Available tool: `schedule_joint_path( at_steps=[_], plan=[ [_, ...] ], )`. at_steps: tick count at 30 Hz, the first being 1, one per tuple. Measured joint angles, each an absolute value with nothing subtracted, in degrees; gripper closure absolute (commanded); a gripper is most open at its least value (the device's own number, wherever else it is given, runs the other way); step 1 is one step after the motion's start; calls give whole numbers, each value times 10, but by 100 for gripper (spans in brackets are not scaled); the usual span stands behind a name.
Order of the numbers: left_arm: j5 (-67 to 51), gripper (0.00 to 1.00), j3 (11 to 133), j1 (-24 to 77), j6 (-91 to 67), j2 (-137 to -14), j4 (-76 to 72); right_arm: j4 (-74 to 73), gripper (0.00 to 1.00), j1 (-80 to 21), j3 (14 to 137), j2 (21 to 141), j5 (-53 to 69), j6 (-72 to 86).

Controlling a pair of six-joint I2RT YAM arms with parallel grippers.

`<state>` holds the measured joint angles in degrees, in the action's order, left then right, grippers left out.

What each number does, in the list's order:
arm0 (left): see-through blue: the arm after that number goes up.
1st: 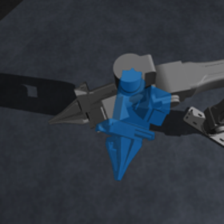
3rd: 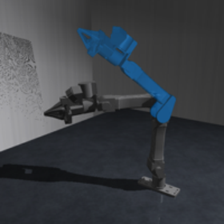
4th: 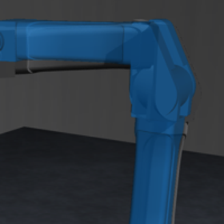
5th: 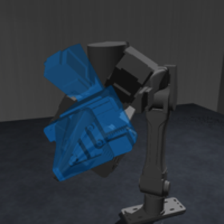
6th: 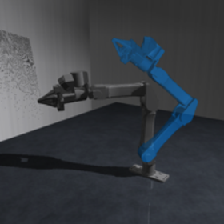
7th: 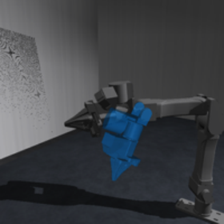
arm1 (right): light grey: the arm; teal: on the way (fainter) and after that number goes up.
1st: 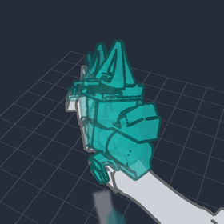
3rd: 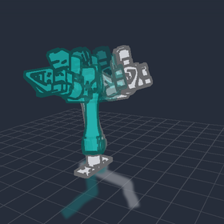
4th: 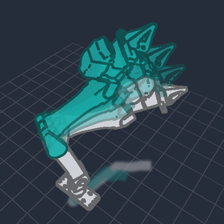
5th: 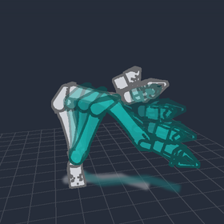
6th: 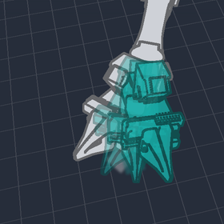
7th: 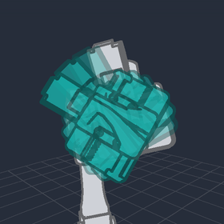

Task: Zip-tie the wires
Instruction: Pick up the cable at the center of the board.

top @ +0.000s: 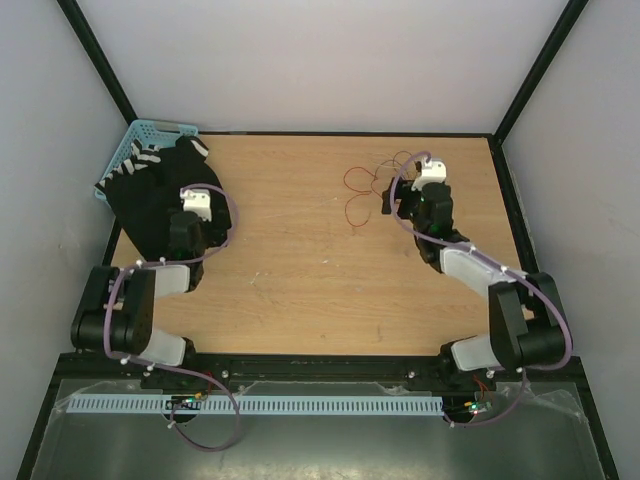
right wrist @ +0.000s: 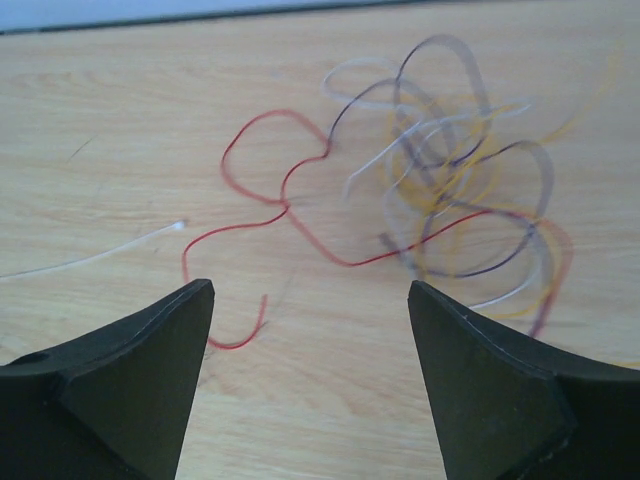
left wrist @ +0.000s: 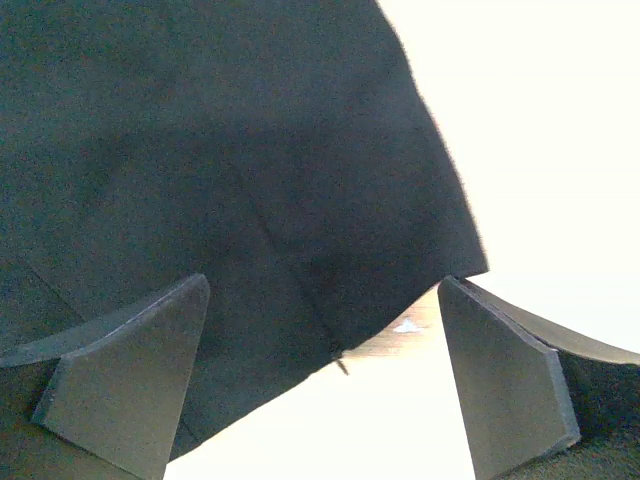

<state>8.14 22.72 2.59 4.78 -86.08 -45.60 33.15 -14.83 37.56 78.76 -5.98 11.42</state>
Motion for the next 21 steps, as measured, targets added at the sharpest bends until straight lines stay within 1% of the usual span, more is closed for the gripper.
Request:
schedule_joint_path(
  at_steps=[4, 7, 10, 17, 19, 21],
  plan=[
    [116, 1, 277, 70, 36, -766, -332, 264, 24, -160, 427, 854, -28, 182],
    [106, 1, 313, 84, -1, -682, -271, 232, 27, -177, 455, 909, -15, 213],
    [93, 1, 329, 84, -41, -612, -230, 208, 32, -198, 476, 951, -14, 228],
    [65, 1, 329, 84, -102, -525, -142, 194, 40, -215, 511, 1016, -29, 240],
    [60, 1, 329, 84, -112, -513, -129, 193, 45, -215, 518, 1030, -37, 242],
    [55, 1, 329, 84, -119, -506, -119, 193, 52, -215, 524, 1046, -41, 242]
  ],
)
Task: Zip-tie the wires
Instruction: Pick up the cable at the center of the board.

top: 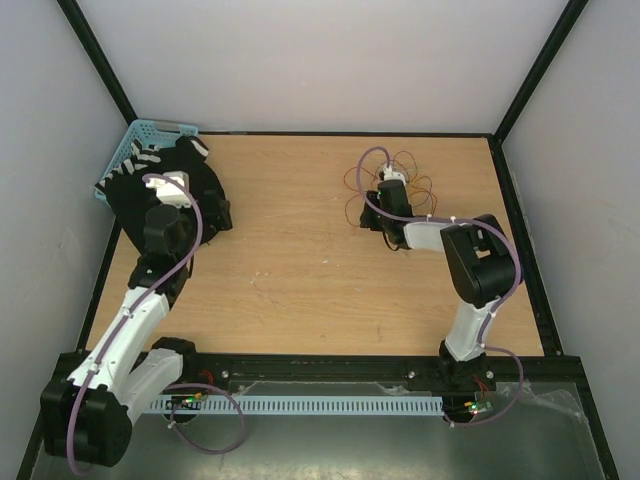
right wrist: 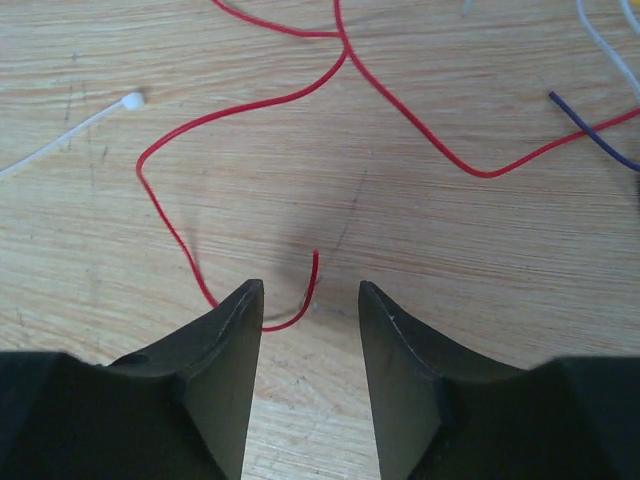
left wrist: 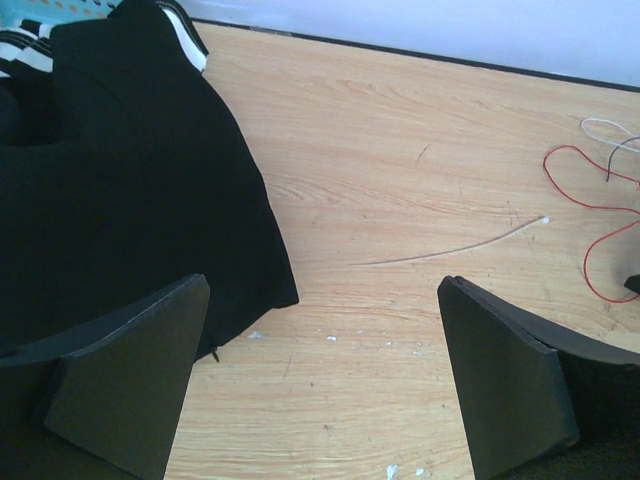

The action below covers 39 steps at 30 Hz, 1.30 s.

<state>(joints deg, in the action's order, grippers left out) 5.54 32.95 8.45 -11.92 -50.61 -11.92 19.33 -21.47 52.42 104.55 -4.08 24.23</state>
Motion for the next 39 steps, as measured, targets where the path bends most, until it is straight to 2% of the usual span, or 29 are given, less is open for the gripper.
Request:
schedule_joint_path(
  at_steps=[6, 7, 12, 16, 22, 26, 29, 39],
  plan=[
    [42, 1, 330, 84, -134, -494, -94, 191, 97, -218, 540, 1063, -45, 239],
    [39, 1, 331, 84, -136, -490, -88, 189, 100, -218, 540, 1063, -45, 237],
    [13, 1, 362, 84, -142, -474, -63, 138, 100, -219, 552, 1033, -46, 213],
    [-26, 1, 405, 84, -145, -465, -47, 60, 100, -219, 608, 952, -51, 180],
    [-95, 1, 448, 85, -156, -461, -43, -14, 100, -219, 822, 835, -37, 140],
    [-135, 1, 450, 85, -165, -470, -41, -35, 100, -219, 982, 815, -14, 133],
    [-157, 1, 449, 96, -174, -496, -41, -44, 100, -219, 1057, 810, 8, 139],
    [-140, 1, 411, 257, -186, -651, -100, -91, 100, -219, 1217, 834, 57, 180]
  ],
)
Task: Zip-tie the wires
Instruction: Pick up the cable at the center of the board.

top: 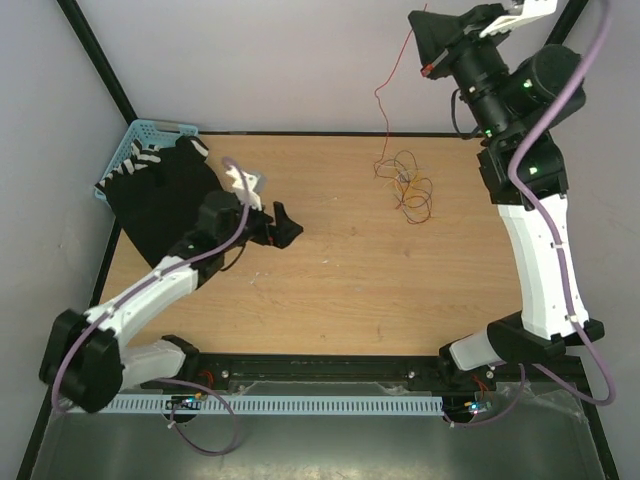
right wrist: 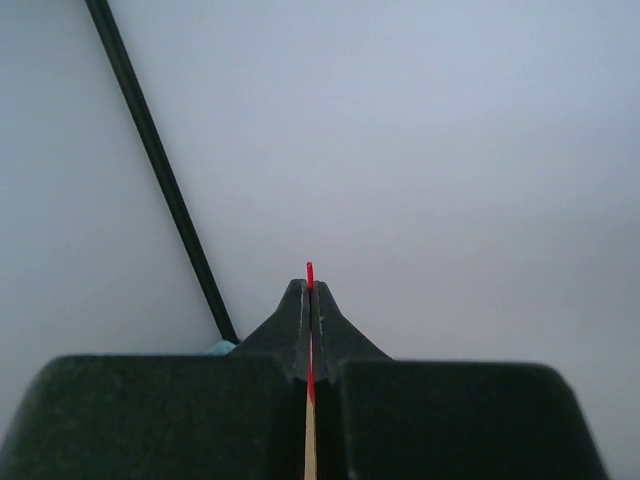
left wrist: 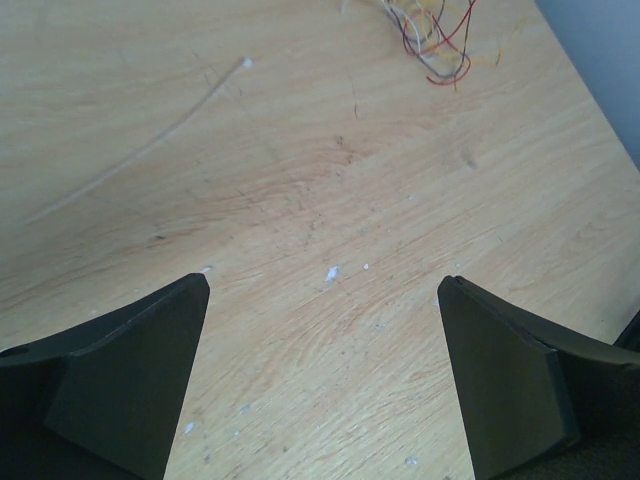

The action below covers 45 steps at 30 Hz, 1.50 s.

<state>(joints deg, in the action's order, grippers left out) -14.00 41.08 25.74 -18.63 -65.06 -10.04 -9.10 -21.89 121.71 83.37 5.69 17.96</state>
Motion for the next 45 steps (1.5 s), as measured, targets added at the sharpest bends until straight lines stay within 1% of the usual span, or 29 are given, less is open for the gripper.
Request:
schedule_joint_path(
  at_steps=[4, 8, 11, 14, 16, 19, 24, 28, 30, 34, 37, 42, 45],
  plan=[
    [-136, 1, 422, 288, -203, -736, -134, -94, 100, -219, 1252, 826, 59, 182],
    [-130, 1, 439, 321, -200, -827, -207, -98, 100, -219, 1253, 795, 51, 181],
    [-135, 1, 444, 349, -197, -897, -312, -98, 100, -219, 1241, 762, 44, 180],
    [-146, 1, 460, 373, -197, -991, -453, -98, 100, -219, 1228, 736, 35, 177],
    [-154, 1, 490, 384, -197, -1059, -528, -98, 100, -219, 1220, 726, 30, 175],
    [-162, 1, 555, 397, -196, -1144, -594, -98, 100, -219, 1204, 714, 22, 173],
    [-168, 3, 649, 416, -181, -1221, -653, -100, 100, -219, 1172, 703, 12, 165],
    [-184, 13, 703, 432, -165, -1258, -680, -103, 100, -219, 1156, 697, 5, 156],
    [-191, 16, 714, 434, -164, -1270, -687, -103, 100, -219, 1151, 690, 2, 150],
    [-192, 17, 714, 439, -165, -1287, -689, -104, 100, -219, 1132, 663, -10, 143],
    [-173, 16, 715, 441, -162, -1296, -669, -104, 100, -219, 1117, 641, -20, 141],
    [-118, 14, 755, 445, -150, -1297, -542, -103, 100, -219, 1097, 612, -26, 139],
    [-92, 17, 776, 447, -159, -1297, -495, -103, 100, -219, 1087, 599, -29, 139]
  ],
)
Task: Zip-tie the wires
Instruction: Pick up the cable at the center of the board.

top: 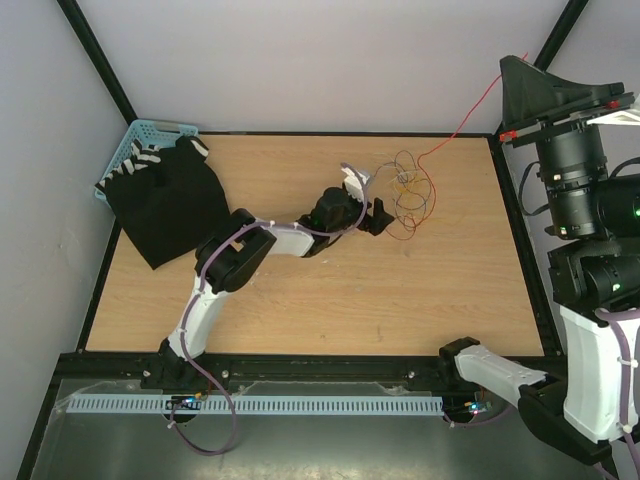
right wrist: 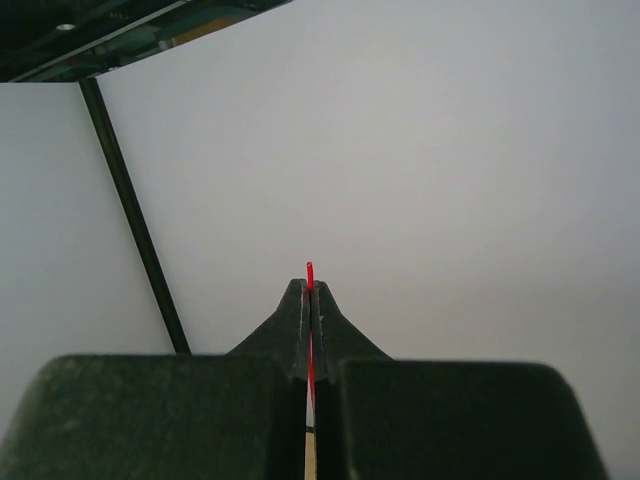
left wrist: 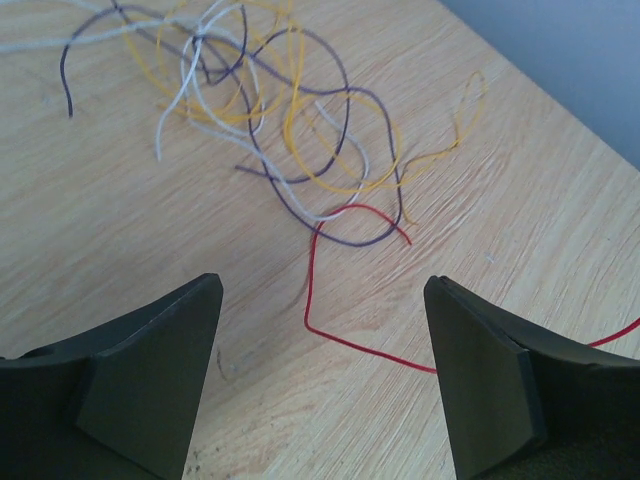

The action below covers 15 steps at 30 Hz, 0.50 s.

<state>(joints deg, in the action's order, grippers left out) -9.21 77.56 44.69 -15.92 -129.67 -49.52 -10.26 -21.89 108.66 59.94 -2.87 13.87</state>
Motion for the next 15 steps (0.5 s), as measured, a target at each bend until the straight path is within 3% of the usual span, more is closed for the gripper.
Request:
schedule_joint_path(
  at_steps=[11, 15],
  plan=[
    [-105, 20, 871, 439, -260, -1296, -236, -103, 100, -219, 1056, 576, -45, 138],
    [-133, 25, 905, 439, -289, -1296, -156, -103, 100, -219, 1051, 566, -54, 136]
  ],
)
